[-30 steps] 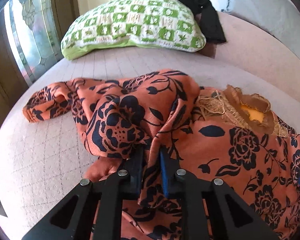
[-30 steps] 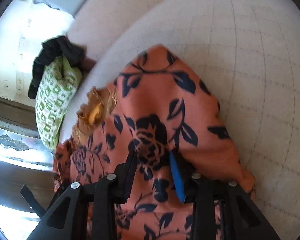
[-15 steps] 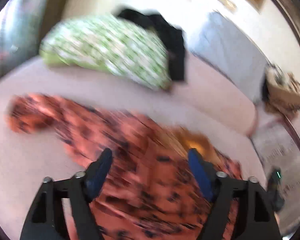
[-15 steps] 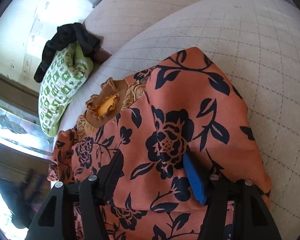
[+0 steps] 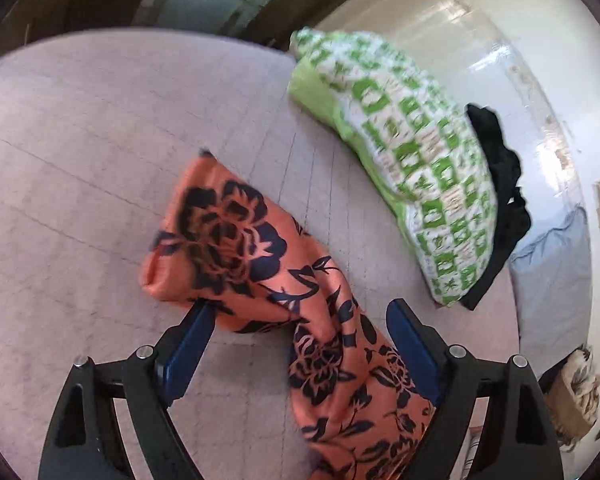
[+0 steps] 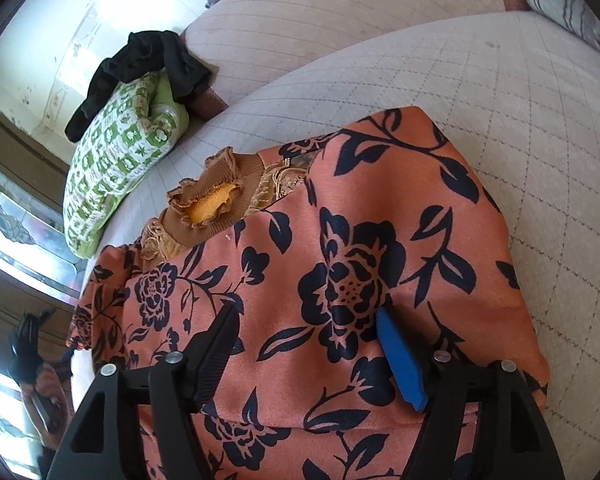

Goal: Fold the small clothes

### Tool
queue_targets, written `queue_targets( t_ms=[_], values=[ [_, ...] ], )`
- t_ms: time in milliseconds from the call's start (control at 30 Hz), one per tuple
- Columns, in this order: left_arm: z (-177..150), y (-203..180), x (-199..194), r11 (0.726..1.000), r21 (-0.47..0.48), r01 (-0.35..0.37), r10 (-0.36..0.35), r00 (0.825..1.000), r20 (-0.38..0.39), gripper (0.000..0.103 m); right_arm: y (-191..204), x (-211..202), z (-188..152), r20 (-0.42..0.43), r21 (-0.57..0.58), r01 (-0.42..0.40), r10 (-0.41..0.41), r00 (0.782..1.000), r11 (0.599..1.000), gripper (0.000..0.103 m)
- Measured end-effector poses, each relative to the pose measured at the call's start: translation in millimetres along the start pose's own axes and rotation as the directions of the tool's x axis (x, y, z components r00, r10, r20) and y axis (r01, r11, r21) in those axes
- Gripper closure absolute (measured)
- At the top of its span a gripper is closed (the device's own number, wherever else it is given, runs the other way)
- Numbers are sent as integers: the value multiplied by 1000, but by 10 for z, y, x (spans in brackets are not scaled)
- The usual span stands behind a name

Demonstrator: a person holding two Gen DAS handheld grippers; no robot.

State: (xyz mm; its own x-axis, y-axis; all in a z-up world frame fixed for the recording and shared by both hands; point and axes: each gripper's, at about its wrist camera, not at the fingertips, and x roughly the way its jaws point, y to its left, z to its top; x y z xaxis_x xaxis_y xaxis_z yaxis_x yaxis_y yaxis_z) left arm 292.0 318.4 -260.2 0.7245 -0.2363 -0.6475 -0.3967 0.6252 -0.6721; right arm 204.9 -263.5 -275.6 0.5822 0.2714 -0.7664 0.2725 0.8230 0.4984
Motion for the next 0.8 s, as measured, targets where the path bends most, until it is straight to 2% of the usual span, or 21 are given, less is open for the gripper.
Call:
queue_targets(
  t_ms=[100, 200, 233, 267, 300, 333, 367, 433, 567, 633, 700, 767, 800],
  values=[
    [83, 165, 220, 994, -113, 8, -13, 999, -46, 15, 24, 15, -3, 6, -17, 11, -11, 1000, 1000, 27],
    [158, 233, 246, 987, -159, 36, -39, 999, -15, 16, 29, 24, -1, 11, -18, 14, -14, 1000, 1000, 27],
    [177, 249, 254, 985, -167, 33, -36, 999, -11, 22, 28, 25, -1, 13, -16, 14, -13, 1000, 1000, 27],
    [187, 261, 260, 985, -170, 20, -22, 1000, -6, 38, 28, 25, -2, 15, -14, 14, -14, 1000, 1000, 27],
    [191, 276, 258, 986, -165, -19, 19, 1000, 0, 49, 28, 24, -2, 17, -14, 15, -14, 1000, 1000, 27],
    [195, 296, 255, 987, -157, -41, 42, 999, 2, 74, 33, 23, -5, 18, -14, 15, -15, 1000, 1000, 27],
    [194, 304, 259, 987, -147, -63, 64, 998, 7, 90, 34, 25, -3, 20, -16, 16, -15, 1000, 1000, 27],
    [200, 290, 271, 990, -126, -68, 72, 997, 31, 94, 33, 23, -2, 22, -16, 15, -15, 1000, 1000, 27],
    [169, 87, 141, 997, -23, -75, 77, 992, 95, 96, 27, 9, -5, 26, -5, 14, -14, 1000, 1000, 30],
    [140, -140, -23, 998, 49, -33, 26, 991, 133, 96, 16, -3, -4, 25, 3, 8, -8, 1000, 1000, 30],
    [61, -503, -236, 987, 160, 7, -34, 986, 164, 97, -8, -20, -3, 25, 23, -4, 4, 1000, 1000, 30],
    [-77, -871, -460, 961, 276, 36, -92, 976, 195, 97, -46, -39, 3, 27, 56, -22, 21, 999, 998, 30],
    [-194, -1104, -615, 938, 341, 70, -147, 968, 204, 97, -68, -47, 11, 27, 74, -32, 30, 999, 997, 30]
  ],
)
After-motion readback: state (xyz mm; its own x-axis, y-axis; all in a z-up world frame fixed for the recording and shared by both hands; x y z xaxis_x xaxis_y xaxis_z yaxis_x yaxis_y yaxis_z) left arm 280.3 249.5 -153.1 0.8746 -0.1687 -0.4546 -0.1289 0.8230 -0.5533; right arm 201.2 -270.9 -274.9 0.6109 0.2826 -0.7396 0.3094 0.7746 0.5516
